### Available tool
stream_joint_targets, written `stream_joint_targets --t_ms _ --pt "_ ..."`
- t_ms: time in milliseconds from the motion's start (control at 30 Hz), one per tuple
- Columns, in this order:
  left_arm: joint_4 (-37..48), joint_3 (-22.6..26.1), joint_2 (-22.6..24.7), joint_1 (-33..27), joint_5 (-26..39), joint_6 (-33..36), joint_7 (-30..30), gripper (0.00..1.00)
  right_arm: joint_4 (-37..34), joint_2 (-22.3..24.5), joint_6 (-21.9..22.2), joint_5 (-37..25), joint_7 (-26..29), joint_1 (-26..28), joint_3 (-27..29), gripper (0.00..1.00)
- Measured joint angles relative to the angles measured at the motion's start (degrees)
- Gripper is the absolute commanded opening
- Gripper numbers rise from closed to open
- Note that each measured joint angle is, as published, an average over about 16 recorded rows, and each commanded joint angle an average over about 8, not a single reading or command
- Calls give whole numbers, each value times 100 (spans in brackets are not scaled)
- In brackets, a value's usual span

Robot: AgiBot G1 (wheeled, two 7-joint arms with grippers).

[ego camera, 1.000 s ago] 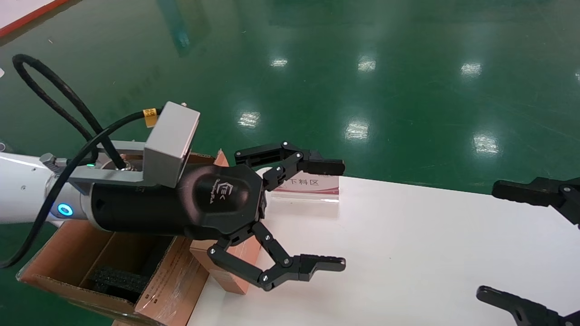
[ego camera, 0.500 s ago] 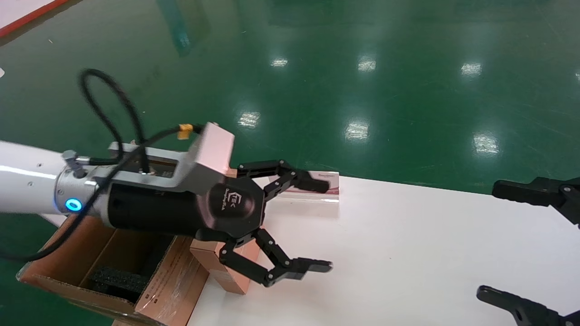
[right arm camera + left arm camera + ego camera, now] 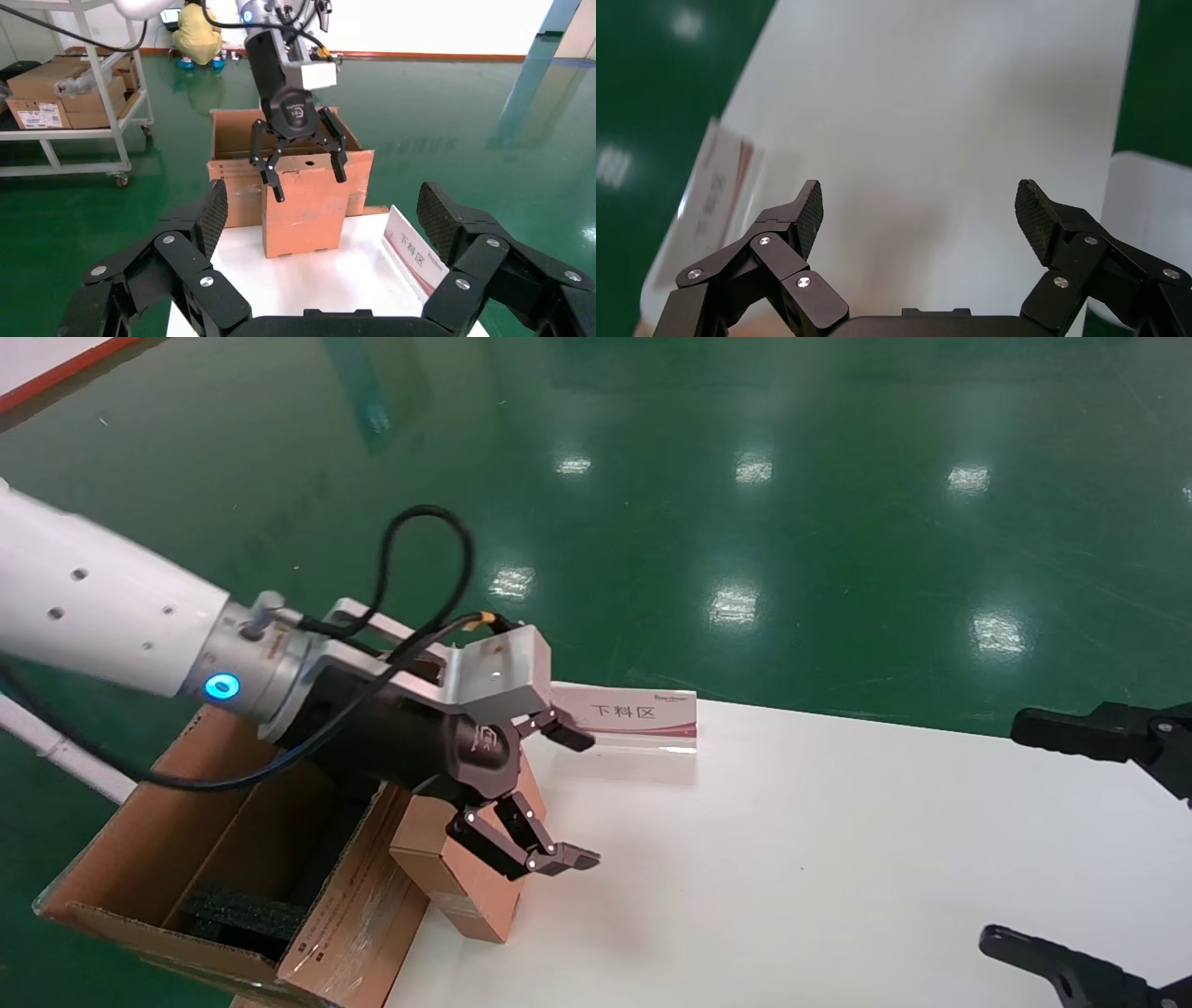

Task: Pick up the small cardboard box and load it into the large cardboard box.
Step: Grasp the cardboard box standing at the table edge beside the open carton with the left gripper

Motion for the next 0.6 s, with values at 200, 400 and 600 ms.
stream_joint_targets --t_ms 200,400,600 --pt "-6 1065 115 -945 404 56 -828 100 0 1 1 2 -1 1 -3 100" --pt "-19 2092 192 -1835 611 47 -1643 100 0 2 2 4 -3 1 -5 100" --pt "-38 2990 287 -2552 765 21 -2347 100 0 3 3 5 -4 2 -8 100"
